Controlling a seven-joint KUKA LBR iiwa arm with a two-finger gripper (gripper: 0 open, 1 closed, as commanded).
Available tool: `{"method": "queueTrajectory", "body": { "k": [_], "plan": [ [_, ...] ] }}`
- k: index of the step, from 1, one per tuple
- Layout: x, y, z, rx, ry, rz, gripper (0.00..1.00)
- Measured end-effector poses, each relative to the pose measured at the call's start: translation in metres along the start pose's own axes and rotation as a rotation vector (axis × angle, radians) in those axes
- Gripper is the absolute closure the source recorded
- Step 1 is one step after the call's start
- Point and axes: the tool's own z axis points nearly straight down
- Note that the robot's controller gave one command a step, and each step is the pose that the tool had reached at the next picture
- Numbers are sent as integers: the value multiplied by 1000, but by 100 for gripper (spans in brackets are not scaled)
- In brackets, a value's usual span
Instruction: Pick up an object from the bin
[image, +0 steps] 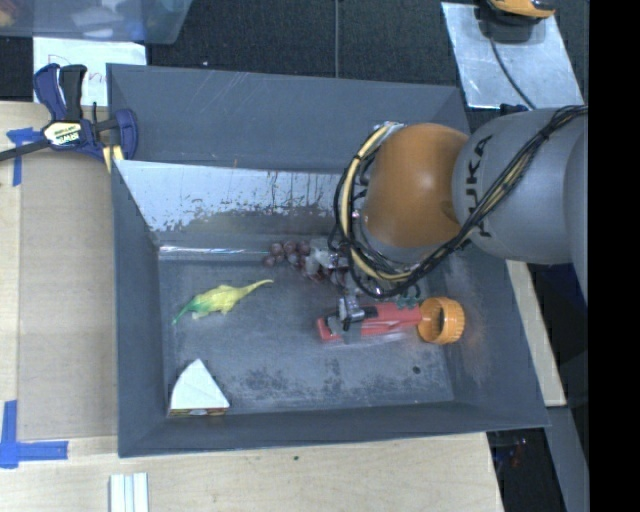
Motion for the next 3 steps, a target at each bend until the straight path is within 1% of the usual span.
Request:
{"method": "queueTrajectory", "body": {
  "k": [1,2,3],
  "plan": [
    [-2,-2,7,-2,4,-9,0],
    [-3,-6,-19,0,0,221,0],
    [9,-44,-10,-3,-1,-23,0]
  ]
}}
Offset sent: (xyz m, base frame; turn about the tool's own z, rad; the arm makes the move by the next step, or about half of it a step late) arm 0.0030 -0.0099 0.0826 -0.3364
